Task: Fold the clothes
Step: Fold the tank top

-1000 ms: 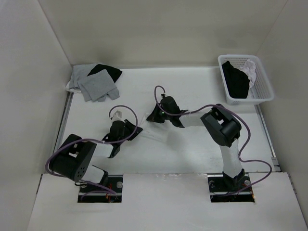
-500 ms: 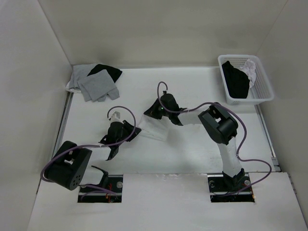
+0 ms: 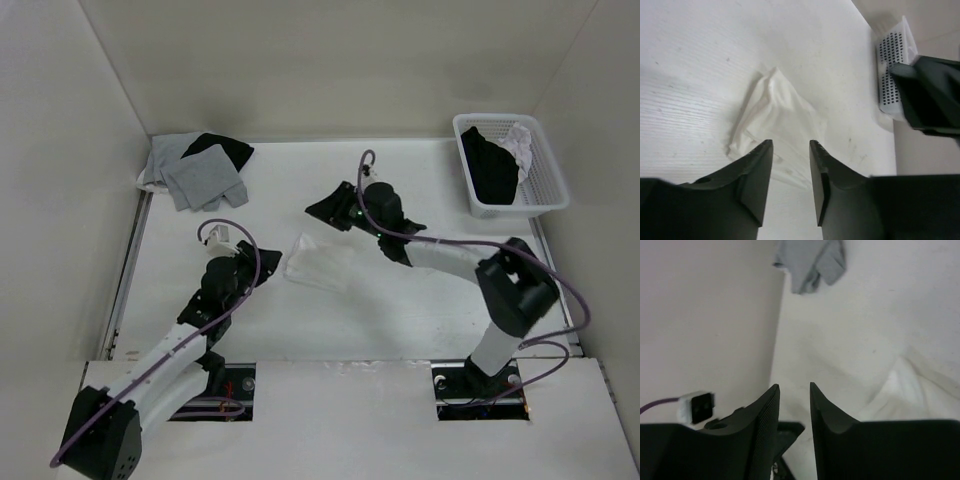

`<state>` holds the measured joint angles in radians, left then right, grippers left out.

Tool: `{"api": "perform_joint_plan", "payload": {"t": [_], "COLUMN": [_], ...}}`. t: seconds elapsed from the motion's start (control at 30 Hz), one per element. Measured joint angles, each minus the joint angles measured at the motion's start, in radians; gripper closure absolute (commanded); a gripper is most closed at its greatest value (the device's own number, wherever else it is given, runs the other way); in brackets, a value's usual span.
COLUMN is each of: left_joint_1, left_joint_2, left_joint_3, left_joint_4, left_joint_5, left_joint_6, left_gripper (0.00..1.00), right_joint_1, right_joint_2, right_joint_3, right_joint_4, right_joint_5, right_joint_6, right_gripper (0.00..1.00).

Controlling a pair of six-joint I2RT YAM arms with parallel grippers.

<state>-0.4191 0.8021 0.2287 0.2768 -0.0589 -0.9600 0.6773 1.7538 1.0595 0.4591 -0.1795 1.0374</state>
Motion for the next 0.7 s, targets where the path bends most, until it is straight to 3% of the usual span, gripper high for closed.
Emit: {"api": "perform_joint_plan", "payload": {"t": [0.17,0.33,0.7], "left_joint_1": [0.02,0.071,0.115], "left_joint_2": [-0.053,-0.018,0.075], "left_joint_3": [0.064,0.081,0.117], "left_joint_4": [-0.125,-0.193,-0.289], "left_joint_5": [-0.076,-0.11,-0.116], "left_joint_6": [0.091,0.147,0.19], "left_gripper": [0.53,0.49,0.49], "right_joint_1": [-0.072,-0.196,-0.278], "right_joint_2": [-0.276,-0.455,-0.51], "right_joint_3": [-0.176,-0.352,-0.53], "right_joint_4": [0.03,-0.021,-0.035], "right_joint_5": [0.023,0.146,0.354], "right_joint_6": [-0.093,-0.173,-0.264], "right_gripper": [0.51,0.42,0.41]}}
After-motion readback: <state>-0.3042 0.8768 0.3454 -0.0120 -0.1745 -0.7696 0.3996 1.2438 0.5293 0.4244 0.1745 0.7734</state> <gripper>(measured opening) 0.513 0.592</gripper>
